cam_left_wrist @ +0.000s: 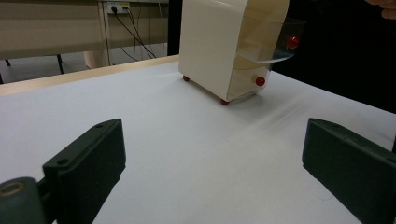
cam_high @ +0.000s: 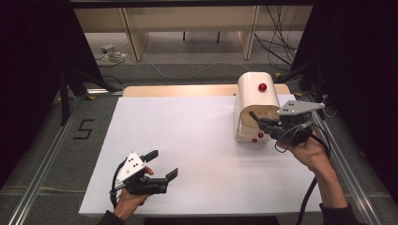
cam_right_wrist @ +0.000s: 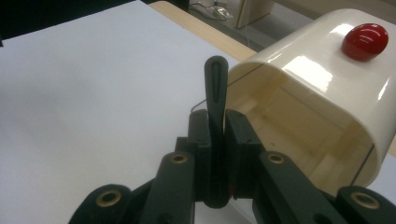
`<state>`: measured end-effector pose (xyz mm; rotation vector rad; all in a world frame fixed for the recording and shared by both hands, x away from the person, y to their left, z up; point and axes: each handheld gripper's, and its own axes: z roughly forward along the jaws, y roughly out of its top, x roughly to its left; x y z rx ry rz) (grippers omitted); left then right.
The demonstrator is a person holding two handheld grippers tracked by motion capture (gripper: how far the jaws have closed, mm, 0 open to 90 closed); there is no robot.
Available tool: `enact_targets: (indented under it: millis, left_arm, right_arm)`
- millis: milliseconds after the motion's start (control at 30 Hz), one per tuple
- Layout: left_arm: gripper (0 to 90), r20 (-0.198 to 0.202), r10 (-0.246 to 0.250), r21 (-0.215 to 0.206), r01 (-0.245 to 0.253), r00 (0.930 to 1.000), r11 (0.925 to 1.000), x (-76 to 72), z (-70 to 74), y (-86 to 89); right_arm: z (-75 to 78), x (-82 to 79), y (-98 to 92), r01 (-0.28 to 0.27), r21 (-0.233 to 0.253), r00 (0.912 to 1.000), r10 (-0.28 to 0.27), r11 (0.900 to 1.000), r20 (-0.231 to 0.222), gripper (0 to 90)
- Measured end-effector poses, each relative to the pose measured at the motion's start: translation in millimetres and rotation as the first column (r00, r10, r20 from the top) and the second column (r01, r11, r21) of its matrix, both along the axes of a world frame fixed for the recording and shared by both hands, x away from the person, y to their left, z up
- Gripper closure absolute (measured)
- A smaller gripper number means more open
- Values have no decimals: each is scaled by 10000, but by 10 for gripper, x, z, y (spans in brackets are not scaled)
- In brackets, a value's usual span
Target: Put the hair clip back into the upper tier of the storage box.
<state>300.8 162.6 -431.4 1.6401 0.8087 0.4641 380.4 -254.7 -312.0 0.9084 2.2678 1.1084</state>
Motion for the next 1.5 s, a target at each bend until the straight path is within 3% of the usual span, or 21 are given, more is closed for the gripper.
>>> enact_targets:
  millis: [867, 1500]
  left_arm:
    - [57, -7, -9, -2, 9, 10000, 10000, -2, 0, 0]
    - [57, 17, -45, 50, 45, 10000, 10000, -3, 0, 2]
  right_arm:
    - [-47, 201, -146, 540, 29, 9985, -540, 9985, 29, 820]
    - [-135, 246, -142, 488, -729, 9987, -476, 9961, 180, 819]
